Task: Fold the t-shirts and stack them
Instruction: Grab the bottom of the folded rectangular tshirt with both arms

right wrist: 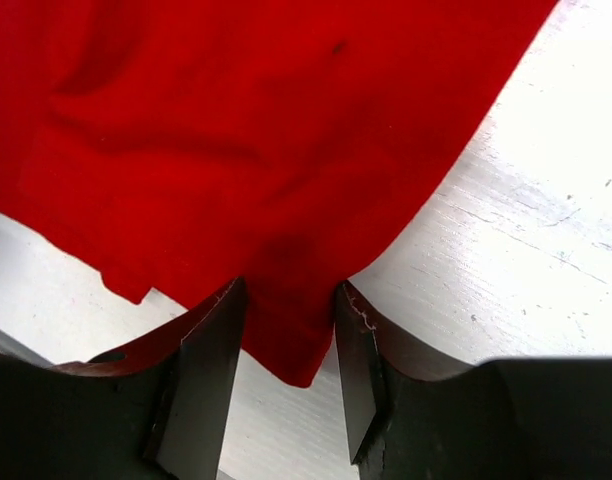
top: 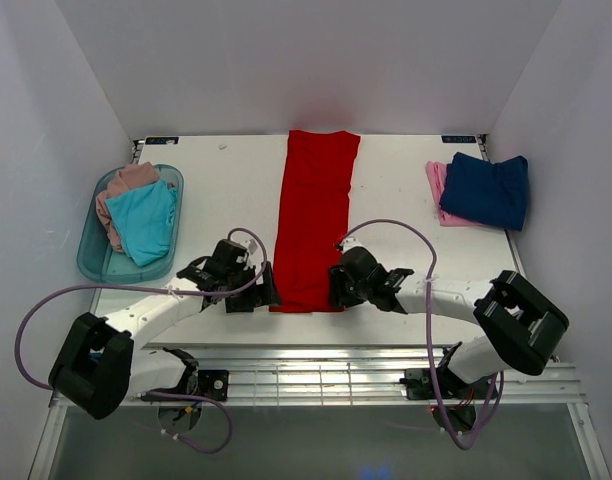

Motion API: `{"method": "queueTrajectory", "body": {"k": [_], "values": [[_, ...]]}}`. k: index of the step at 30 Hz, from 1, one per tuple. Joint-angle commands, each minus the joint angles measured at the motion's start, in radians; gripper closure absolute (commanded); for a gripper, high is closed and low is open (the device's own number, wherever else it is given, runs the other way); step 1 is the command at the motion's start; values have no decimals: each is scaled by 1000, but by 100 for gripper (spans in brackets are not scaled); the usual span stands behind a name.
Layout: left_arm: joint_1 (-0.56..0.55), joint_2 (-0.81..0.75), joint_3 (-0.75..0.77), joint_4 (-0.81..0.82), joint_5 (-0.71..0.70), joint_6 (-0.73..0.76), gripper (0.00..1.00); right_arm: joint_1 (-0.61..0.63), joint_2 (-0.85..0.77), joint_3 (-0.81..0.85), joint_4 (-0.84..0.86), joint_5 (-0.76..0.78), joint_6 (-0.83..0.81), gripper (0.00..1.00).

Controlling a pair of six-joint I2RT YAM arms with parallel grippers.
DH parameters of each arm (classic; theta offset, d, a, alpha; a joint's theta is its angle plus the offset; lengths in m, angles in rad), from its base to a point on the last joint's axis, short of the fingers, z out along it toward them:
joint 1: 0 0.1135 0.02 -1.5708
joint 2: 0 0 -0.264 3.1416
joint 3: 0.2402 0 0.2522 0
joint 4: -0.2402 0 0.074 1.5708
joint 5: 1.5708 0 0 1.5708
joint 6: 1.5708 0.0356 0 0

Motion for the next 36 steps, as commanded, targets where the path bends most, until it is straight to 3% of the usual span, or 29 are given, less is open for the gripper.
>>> {"method": "queueTrajectory", "body": {"k": [1,17,24,32,36], "values": [[-53,-39,-29,13,-68,-63,2,28,14,-17,-135,130,32,53],[-90,93,-67,94,-234,-114,2,59,-39,-74,-168,193,89,54],[-103,139,-64,75,-288,-114,11,67,14,-69,-134,179,86,55],[-131,151,-55,28,-305,-125,29,85,36,-62,-134,170,95,57],[-149,153,-53,13,-309,-125,32,99,27,-60,-148,177,108,57]]}}
